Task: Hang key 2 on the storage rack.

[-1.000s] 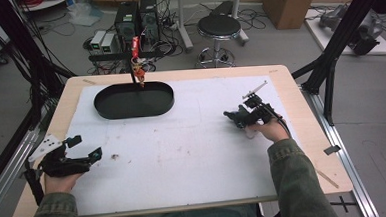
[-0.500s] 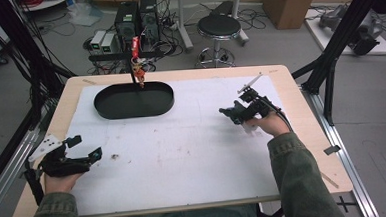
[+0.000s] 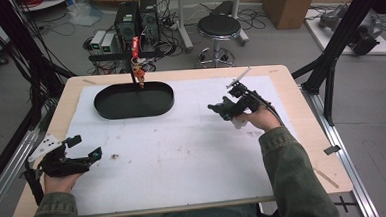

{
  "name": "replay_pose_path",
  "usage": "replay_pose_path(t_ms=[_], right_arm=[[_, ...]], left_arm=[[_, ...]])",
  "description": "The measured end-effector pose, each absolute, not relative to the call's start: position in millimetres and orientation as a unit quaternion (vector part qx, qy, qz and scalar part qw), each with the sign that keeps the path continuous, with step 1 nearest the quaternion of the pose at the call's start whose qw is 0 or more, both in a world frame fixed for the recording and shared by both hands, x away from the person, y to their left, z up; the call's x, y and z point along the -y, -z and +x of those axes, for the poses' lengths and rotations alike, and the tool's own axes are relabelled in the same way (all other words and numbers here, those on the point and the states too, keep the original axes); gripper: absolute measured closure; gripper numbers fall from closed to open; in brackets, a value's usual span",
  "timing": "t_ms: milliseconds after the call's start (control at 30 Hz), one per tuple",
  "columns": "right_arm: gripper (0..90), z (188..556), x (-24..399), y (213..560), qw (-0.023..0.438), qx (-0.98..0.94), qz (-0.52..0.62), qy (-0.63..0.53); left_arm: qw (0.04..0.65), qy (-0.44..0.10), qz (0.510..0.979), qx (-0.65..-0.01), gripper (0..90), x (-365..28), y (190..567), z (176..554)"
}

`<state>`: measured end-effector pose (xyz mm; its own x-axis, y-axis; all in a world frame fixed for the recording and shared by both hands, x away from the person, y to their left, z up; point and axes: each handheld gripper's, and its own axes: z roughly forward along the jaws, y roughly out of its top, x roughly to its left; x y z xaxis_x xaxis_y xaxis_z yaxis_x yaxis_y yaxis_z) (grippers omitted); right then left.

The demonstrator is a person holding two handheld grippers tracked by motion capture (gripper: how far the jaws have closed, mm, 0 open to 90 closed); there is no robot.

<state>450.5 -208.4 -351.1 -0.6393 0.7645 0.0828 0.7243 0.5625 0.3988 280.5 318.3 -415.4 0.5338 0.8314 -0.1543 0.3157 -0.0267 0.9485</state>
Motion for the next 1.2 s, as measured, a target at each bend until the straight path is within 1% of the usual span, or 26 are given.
replay_pose_path(t_ms=[233, 567, 767, 1200], right_arm=[[45.1, 453, 196, 344, 0.044, -0.884, 0.416, -0.209], [45.1, 459, 177, 344, 0.029, -0.882, 0.412, -0.225], [45.1, 463, 164, 339, 0.030, -0.884, 0.402, -0.237], [45.1, 472, 138, 332, -0.002, -0.884, 0.390, -0.256]], left_arm=[[0.555, -0.232, 0.678, -0.423, 1.8, -318, 415, 280], [0.556, -0.233, 0.676, -0.424, 1.8, -319, 415, 280], [0.557, -0.233, 0.675, -0.424, 1.8, -319, 415, 281], [0.558, -0.232, 0.674, -0.424, 1.8, -319, 415, 281]])
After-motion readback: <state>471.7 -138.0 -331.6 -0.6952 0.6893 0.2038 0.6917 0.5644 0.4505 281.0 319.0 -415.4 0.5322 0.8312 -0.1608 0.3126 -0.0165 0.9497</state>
